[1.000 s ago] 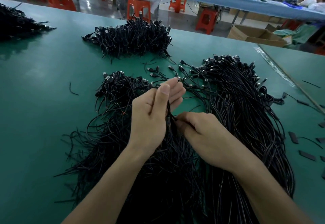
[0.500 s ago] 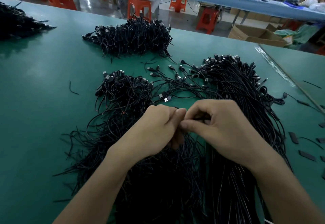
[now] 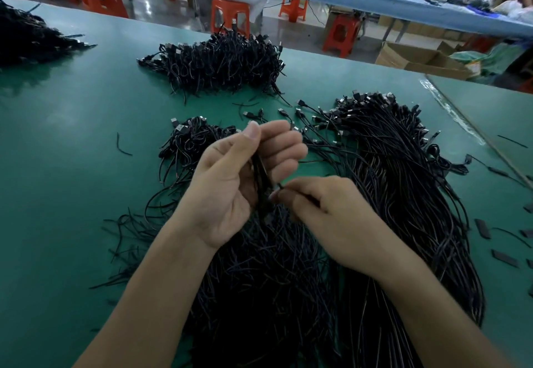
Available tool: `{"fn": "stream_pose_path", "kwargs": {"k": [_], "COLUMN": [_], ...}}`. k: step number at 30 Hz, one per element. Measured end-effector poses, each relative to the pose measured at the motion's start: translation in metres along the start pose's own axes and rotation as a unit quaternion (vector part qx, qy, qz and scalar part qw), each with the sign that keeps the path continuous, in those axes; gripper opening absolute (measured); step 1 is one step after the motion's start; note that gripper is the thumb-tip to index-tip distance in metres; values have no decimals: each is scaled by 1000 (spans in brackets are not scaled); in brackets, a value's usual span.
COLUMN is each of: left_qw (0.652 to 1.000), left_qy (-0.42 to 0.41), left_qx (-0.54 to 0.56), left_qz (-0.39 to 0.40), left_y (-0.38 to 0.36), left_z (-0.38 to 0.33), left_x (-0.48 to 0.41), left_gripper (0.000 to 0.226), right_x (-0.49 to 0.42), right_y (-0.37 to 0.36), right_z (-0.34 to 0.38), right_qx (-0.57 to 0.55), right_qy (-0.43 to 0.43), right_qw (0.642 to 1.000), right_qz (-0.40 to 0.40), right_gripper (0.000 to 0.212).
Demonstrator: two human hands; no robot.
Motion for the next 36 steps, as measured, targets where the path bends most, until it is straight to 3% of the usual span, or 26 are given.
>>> {"fn": "stream_pose_path", "kwargs": {"k": [2, 5, 9, 12, 15, 21, 26, 36], "left_qw": [992, 937, 869, 916, 932, 953, 957, 926], "left_qy": [-37, -79, -29, 64, 111, 114, 147, 118], "left_qx": [-97, -315, -493, -393, -339, -237, -195, -358], "left_qz": [-70, -130, -25, 37, 62, 150, 153, 22], "left_y": [13, 20, -2, -11, -15, -27, -24, -5], "left_z": [-1, -8, 5, 22, 25, 25, 29, 27], "left_x": [-1, 1, 1, 6, 10, 17, 17, 7], "left_gripper": [33, 25, 29, 46, 55, 46, 46, 51], "right_x": [5, 9, 6, 6, 4, 0, 1, 10], "right_y": [-8, -11, 11, 36, 48, 23, 23, 32], "right_z": [-1, 5, 24, 31, 25, 9, 9, 18], "right_qx": [30, 68, 83, 25, -45, -246, -226, -18], "right_qy": [-6, 1, 74, 111, 115, 62, 65, 100], "right_qw": [999, 996, 994, 991, 988, 967, 971, 993], "right_qz": [29, 56, 1, -75, -97, 38, 36, -57], "right_gripper": [32, 30, 16, 6, 13, 11, 8, 17]}}
Point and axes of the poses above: each hand's wrist, its own x-axis away from the middle knuckle, its own y-axis out of the back of the hand, z = x × y, the point moved 10 cm from there along -x, towards the middle knuckle, and after that the axes turned 11 degrees about -x, right-handed, at the moved point
